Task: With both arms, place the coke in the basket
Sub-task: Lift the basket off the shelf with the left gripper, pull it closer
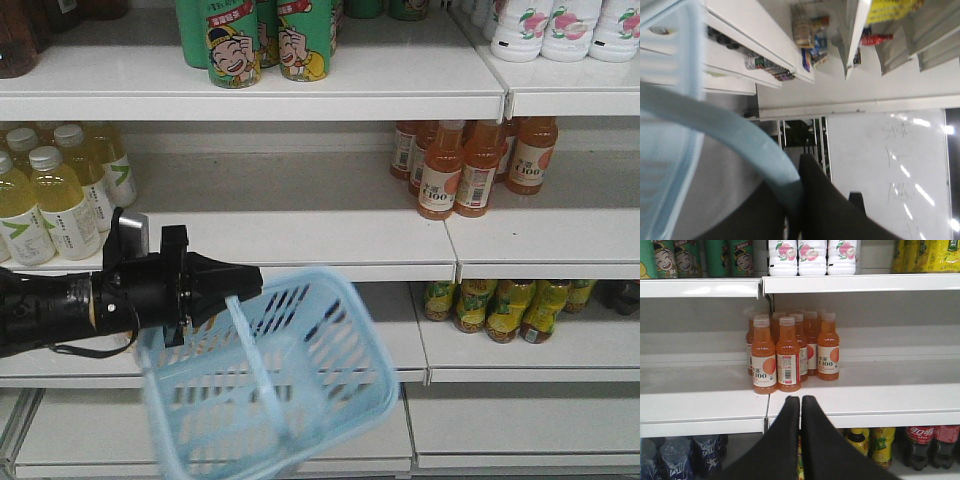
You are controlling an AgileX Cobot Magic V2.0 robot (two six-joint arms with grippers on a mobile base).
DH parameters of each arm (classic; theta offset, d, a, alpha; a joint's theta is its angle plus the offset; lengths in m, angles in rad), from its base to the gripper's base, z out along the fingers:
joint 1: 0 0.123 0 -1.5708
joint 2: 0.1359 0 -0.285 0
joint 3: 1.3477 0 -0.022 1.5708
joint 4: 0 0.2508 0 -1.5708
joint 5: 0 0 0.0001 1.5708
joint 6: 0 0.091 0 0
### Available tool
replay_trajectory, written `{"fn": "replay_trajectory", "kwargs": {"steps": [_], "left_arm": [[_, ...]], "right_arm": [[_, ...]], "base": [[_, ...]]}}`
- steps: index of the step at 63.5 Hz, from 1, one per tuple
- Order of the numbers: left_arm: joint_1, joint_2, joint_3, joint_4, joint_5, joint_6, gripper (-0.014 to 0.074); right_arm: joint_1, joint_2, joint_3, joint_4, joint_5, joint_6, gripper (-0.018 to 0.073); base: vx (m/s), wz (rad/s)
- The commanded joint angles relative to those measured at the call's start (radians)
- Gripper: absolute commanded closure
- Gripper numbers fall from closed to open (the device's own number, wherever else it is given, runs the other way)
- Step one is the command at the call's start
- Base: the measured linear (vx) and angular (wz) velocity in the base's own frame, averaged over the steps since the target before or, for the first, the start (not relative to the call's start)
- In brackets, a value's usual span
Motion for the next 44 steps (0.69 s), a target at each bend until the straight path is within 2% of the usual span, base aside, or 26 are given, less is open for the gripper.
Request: {"fn": "replay_trajectory", "kwargs": {"steps": [1, 17, 33, 38, 44], "left_arm": [[-0.054, -0.146, 0.034, -0.034, -0.237, -0.008, 0.0603], [-0.179, -0.371, 0.069, -0.049, -0.237, 0.027, 0.0603], [-0.202, -0.520, 0.069, -0.075, -0.237, 0.045, 0.0603], [-0.209, -0.548, 0.069, -0.115, -0.237, 0.044, 0.0603], [-0.223, -0.575, 0.069, -0.202, -0.237, 0.055, 0.0603]], "right_arm": [[-0.005, -0.013, 0.006, -0.007, -0.073, -0.008, 0.0564], [-0.005, -0.013, 0.006, -0.007, -0.073, -0.008, 0.0564], [-0.005, -0.013, 0.006, -0.007, -0.073, -0.008, 0.0564], [-0.005, -0.013, 0.006, -0.007, -0.073, -0.008, 0.0564], [-0.005, -0.013, 0.006, -0.007, -0.073, -0.008, 0.0564]], "base": [[0.00, 0.00], [0.00, 0.00], [0.00, 0.00], [0.00, 0.00], [0.00, 0.00]]}}
